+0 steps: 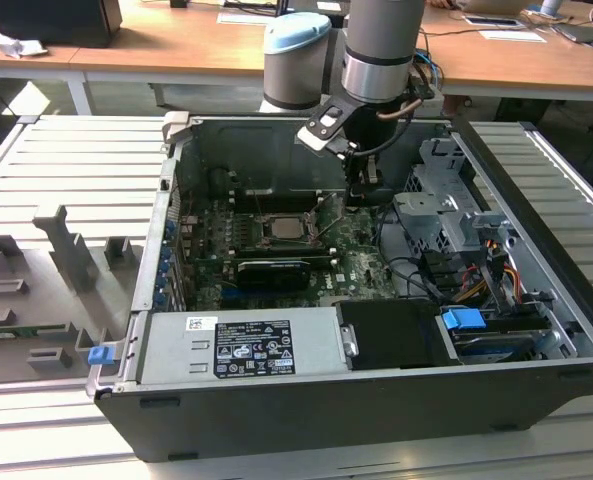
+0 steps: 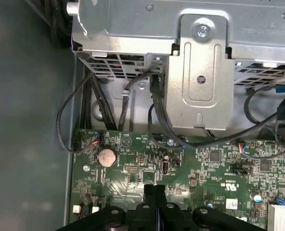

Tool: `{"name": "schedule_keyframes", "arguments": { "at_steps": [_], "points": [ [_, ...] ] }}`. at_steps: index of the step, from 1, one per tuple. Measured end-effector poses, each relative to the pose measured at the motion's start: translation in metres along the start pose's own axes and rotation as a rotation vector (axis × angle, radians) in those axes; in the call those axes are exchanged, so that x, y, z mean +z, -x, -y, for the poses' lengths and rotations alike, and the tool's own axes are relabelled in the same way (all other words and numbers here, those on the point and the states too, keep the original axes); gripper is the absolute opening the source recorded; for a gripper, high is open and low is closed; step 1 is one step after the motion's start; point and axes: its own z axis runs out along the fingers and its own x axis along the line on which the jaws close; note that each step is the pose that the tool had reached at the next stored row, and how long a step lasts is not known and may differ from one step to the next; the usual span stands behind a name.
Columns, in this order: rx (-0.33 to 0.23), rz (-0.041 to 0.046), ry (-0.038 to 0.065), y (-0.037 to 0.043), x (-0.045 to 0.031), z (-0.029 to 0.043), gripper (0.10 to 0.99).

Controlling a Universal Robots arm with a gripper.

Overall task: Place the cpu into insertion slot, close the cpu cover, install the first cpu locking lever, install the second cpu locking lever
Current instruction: 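Close the cpu cover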

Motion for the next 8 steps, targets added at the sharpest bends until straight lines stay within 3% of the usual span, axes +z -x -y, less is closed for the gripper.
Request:
{"name": "schedule_keyframes", "arguments": {
  "at_steps": [5, 8],
  "points": [
    [0.0, 0.0001, -0.002, -0.0002, 0.0018, 0.0041, 0.106],
    [0.0, 0.0, -0.002, -0.0008, 0.0012, 0.0168, 0.106]
  ]
}}
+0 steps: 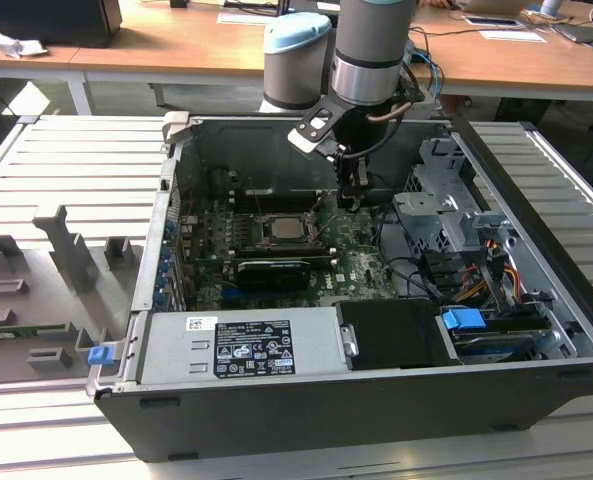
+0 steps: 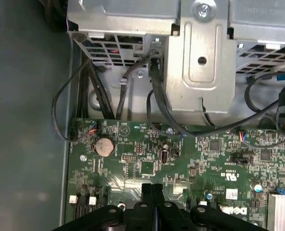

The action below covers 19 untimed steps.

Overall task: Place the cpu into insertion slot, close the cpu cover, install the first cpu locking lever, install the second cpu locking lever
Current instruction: 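Close the cpu cover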

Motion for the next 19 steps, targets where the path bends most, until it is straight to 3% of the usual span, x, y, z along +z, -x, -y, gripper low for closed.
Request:
{"name": "schedule_keyframes", "arguments": {
  "at_steps": [3, 13, 19],
  "points": [
    [0.0, -0.0001, 0.0, -0.0008, -0.0003, 0.0156, 0.106],
    [0.0, 0.0003, 0.0, -0.0022, 0.0012, 0.0432, 0.106],
    [-0.001, 0.0005, 0.0, -0.003, 0.0148, 0.0553, 0.106]
  ]
}}
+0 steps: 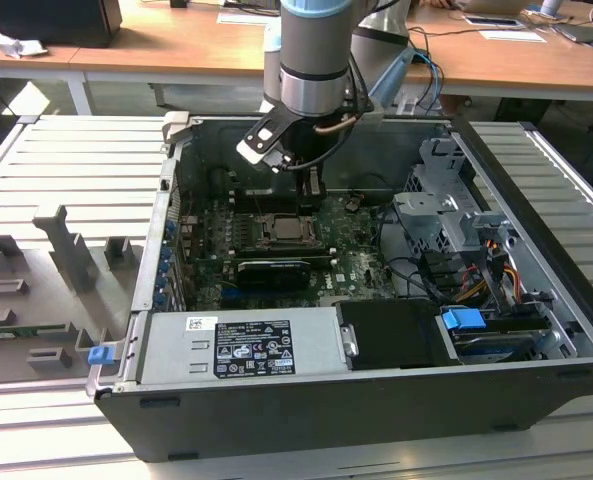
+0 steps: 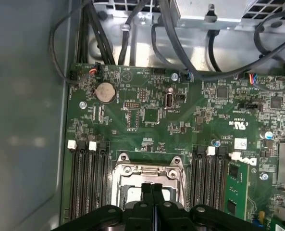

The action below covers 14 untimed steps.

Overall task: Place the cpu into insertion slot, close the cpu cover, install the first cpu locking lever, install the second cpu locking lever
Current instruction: 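Close the cpu cover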

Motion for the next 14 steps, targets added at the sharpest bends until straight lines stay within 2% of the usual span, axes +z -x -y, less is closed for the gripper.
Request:
{"name": "schedule_keyframes", "arguments": {
  "at_steps": [4, 8, 11, 14],
  "points": [
    [0.0, -0.0001, -0.001, 0.0, 0.0082, 0.0018, 0.106],
    [-0.003, -0.0008, -0.015, -0.0001, 0.0116, 0.0027, 0.106],
    [-0.004, -0.0016, -0.015, -0.0003, 0.0116, 0.0118, 0.106],
    [-0.004, -0.0018, -0.015, -0.0012, 0.0127, 0.0276, 0.106]
  ]
}}
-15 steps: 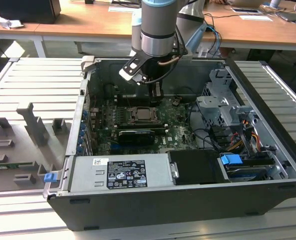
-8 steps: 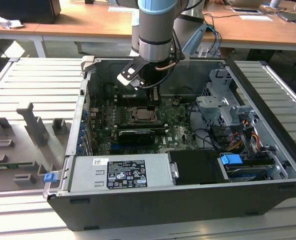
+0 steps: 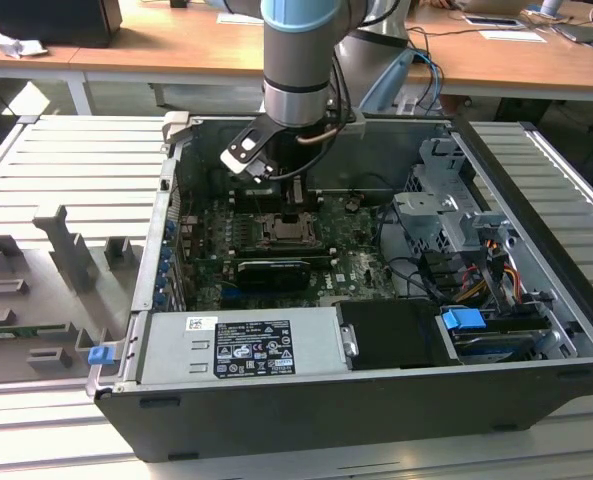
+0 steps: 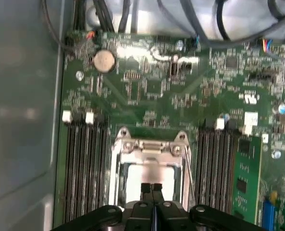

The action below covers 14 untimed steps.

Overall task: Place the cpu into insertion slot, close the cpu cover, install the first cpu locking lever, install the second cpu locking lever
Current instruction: 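Close the cpu cover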

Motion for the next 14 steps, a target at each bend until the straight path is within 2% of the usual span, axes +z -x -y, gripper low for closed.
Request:
{"name": "schedule_keyframes", "arguments": {
  "at_steps": [1, 3, 7, 12, 13, 14],
  "points": [
    [0.0, 0.0003, 0.0, -0.0001, 0.0032, 0.0037, 0.106],
    [-0.001, 0.0003, 0.0, -0.0003, 0.0086, 0.0061, 0.106],
    [-0.001, 0.0003, 0.0, -0.0009, 0.0138, 0.0068, 0.106],
    [0.0, 0.0006, 0.0, -0.0017, 0.0157, 0.0068, 0.106],
    [0.0, -0.0003, 0.0, -0.0019, 0.0138, 0.0065, 0.106],
    [0.0, 0.0002, 0.0, -0.0018, 0.0073, 0.0063, 0.106]
  ]
}}
